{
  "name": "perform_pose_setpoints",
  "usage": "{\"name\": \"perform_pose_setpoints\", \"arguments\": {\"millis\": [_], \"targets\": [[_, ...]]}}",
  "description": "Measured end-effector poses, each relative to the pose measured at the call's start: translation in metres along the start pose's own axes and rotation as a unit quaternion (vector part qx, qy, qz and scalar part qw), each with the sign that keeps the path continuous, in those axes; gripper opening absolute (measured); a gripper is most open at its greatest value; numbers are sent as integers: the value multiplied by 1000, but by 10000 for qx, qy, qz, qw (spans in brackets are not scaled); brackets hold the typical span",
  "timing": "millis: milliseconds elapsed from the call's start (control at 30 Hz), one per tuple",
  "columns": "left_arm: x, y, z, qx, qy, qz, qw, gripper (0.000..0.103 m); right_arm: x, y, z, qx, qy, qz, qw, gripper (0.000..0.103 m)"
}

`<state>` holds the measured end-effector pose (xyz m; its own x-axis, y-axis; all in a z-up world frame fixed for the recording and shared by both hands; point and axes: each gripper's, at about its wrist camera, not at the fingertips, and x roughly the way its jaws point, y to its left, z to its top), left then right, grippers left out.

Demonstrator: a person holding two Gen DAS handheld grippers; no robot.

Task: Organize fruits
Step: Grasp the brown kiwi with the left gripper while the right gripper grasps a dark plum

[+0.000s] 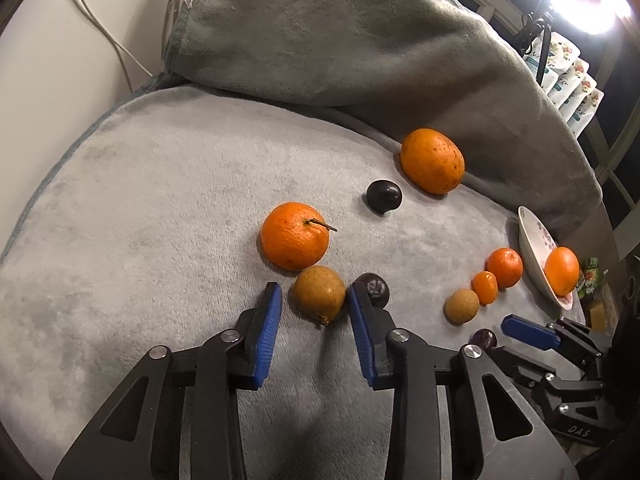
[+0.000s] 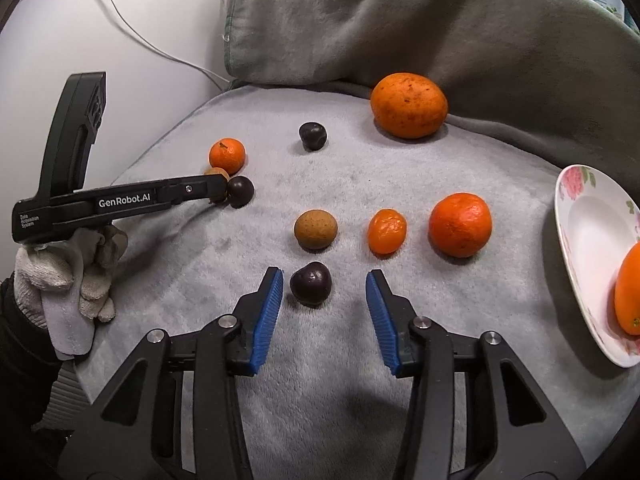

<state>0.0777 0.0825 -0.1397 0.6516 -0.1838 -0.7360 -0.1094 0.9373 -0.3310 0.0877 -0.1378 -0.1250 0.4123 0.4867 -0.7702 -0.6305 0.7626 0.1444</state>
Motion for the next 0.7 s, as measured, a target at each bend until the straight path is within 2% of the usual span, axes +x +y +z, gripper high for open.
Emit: {"name": "perform_pose_setpoints", "arguments": {"millis": [133, 333, 700], "targets": [[0, 2, 0, -22, 10, -77, 10000, 26, 7, 4, 1, -76, 87, 15, 9999, 35], [-1, 1, 1, 7, -4, -77, 10000, 26, 11, 7, 0, -144, 169, 0, 9998, 25], [-22, -8, 5, 90, -228, -114, 9996, 26, -2, 3, 0, -4, -9, 18, 10000, 25]]}}
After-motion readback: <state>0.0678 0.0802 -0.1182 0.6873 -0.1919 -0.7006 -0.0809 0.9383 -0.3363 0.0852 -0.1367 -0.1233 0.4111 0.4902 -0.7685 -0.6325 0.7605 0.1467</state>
